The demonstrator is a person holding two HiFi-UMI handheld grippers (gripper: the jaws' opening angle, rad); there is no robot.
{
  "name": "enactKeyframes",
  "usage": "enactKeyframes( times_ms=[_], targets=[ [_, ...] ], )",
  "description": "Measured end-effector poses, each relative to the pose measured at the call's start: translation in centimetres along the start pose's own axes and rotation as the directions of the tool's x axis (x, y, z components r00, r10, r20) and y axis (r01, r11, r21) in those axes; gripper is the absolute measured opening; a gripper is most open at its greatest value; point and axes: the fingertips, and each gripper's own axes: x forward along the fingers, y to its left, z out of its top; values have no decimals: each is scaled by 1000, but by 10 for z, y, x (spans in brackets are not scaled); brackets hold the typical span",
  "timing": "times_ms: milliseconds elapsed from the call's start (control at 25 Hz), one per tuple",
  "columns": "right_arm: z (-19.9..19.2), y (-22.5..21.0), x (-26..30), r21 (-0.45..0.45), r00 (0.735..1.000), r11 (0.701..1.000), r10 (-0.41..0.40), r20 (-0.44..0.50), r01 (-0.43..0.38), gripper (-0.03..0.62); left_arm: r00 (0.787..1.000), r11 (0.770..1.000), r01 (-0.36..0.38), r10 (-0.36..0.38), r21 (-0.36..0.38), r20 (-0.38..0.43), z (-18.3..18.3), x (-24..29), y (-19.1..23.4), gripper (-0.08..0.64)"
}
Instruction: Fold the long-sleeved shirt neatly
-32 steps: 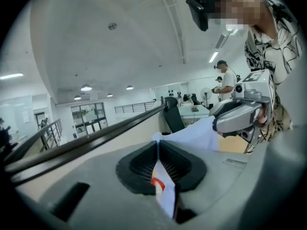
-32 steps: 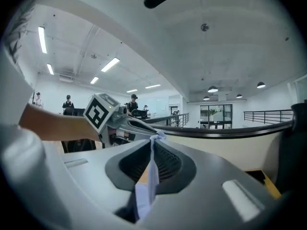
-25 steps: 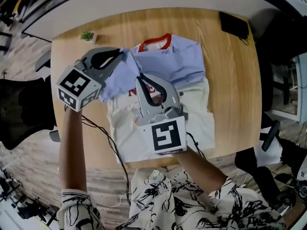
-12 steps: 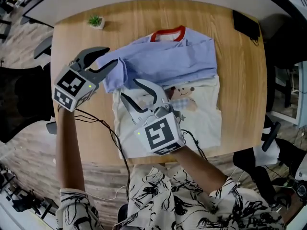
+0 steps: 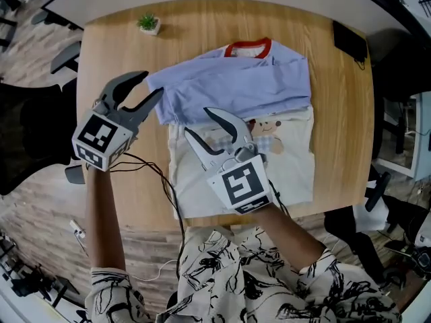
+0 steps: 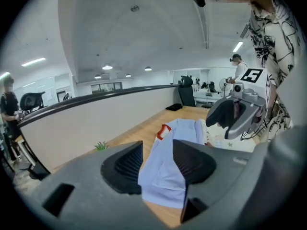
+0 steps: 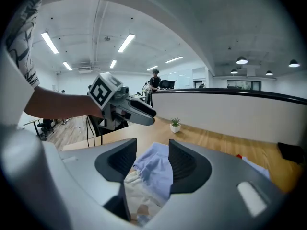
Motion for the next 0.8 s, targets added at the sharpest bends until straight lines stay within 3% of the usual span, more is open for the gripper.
enactKeyframes(
  times_ms=[120,240,520,800],
  targets=[
    [6,-8,-27,-2,997,997,-76,25,76,227,995,1000,-25,26,-12,100,17,-39,-17,222],
    [9,-17,-61,-31,989,989,-141,43,143,234,977,995,-57,73,-83,199,33,-81,-44,233],
    [-27,-45,-165,-50,961,960,-275,20,276,242,955,963,-170,214,-209,207,13,-157,-119,236],
    [-81,-38,-281,-42,940,939,-340,33,341,242,932,933,-279,320,-227,172,5,-213,-210,235]
  ],
)
